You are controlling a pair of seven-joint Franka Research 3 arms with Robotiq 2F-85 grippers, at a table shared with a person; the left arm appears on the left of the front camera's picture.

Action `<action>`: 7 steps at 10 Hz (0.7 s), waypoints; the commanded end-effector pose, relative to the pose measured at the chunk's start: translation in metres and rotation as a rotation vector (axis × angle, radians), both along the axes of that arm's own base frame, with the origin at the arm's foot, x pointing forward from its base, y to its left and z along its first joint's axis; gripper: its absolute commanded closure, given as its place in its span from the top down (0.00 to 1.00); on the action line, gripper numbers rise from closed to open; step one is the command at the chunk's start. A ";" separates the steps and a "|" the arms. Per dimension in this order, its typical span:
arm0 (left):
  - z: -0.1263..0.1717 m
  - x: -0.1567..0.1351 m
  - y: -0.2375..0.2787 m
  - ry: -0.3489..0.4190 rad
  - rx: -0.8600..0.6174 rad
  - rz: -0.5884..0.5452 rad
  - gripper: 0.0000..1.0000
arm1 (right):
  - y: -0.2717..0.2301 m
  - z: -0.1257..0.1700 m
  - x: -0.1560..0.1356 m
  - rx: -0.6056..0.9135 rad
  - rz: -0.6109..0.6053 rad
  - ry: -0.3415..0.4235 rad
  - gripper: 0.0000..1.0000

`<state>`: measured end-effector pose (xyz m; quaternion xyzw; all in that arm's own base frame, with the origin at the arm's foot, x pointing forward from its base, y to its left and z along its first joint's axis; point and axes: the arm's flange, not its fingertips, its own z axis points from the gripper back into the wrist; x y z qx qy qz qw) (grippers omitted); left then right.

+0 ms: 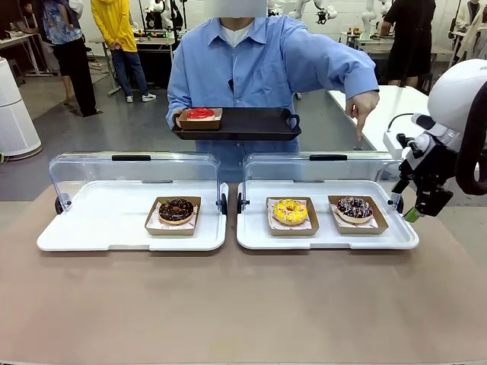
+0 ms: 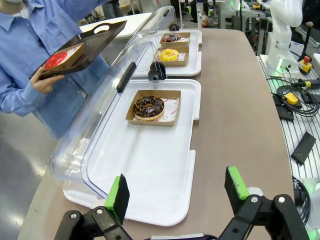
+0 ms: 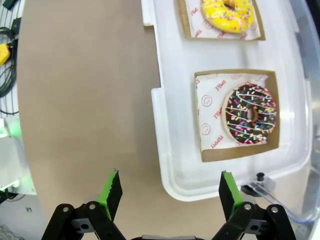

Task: Provide the desired donut to the person.
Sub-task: Pick up and lift the Paper togo box containing the Donut pointed at by the person.

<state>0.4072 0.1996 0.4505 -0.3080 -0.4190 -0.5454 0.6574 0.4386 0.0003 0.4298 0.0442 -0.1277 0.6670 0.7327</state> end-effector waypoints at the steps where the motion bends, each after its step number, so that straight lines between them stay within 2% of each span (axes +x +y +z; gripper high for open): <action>1: 0.000 -0.001 0.001 -0.003 -0.004 0.003 1.00 | 0.009 -0.019 0.019 -0.036 -0.060 0.028 1.00; 6: 0.000 -0.001 0.001 -0.003 -0.004 0.003 1.00 | 0.016 -0.056 0.035 -0.088 -0.113 0.076 1.00; 7: 0.000 -0.001 0.001 -0.003 -0.004 0.003 1.00 | 0.019 -0.061 0.035 -0.155 -0.129 0.062 1.00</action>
